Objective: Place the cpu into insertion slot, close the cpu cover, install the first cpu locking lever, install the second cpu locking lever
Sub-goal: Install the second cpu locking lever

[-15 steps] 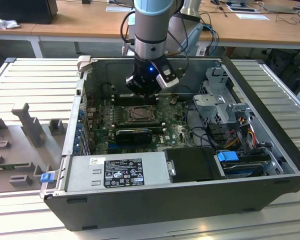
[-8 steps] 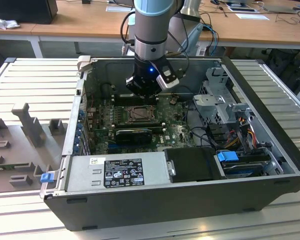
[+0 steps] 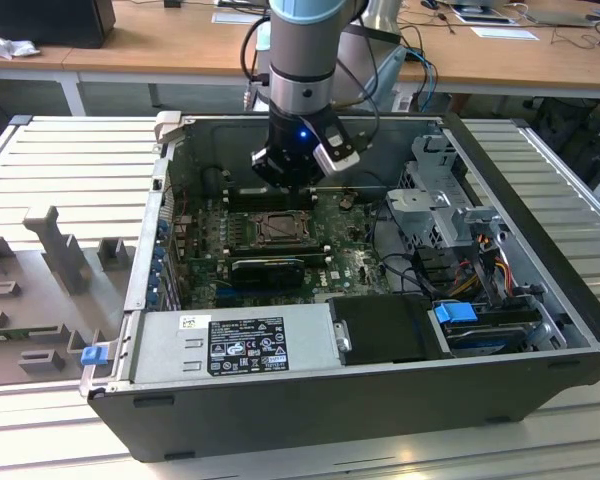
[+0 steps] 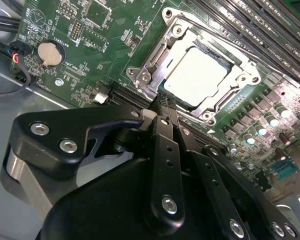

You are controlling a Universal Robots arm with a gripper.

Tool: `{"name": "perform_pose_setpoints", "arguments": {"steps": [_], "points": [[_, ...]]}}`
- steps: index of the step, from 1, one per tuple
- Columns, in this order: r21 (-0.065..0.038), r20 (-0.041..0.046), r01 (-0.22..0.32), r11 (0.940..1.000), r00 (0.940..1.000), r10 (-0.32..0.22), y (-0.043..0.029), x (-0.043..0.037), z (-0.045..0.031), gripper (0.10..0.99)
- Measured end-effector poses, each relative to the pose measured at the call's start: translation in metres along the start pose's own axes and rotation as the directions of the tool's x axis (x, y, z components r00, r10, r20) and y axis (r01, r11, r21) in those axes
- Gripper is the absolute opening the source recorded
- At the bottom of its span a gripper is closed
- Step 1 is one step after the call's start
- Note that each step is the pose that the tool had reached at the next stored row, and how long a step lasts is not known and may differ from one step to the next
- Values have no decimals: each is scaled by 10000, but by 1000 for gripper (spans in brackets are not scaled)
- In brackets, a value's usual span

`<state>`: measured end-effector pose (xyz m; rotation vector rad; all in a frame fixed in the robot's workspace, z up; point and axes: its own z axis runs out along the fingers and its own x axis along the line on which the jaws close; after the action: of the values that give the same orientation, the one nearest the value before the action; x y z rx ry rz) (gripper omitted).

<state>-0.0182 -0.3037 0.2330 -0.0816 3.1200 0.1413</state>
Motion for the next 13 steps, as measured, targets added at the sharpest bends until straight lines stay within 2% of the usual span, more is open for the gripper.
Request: {"name": "perform_pose_setpoints", "arguments": {"steps": [8,11,13], "points": [[27,-1,0,10000,10000,0,-18,1,-21,106],[27,-2,0,10000,10000,0,-49,2,-18,106],[26,-1,0,10000,10000,0,-95,5,-13,106]]}}
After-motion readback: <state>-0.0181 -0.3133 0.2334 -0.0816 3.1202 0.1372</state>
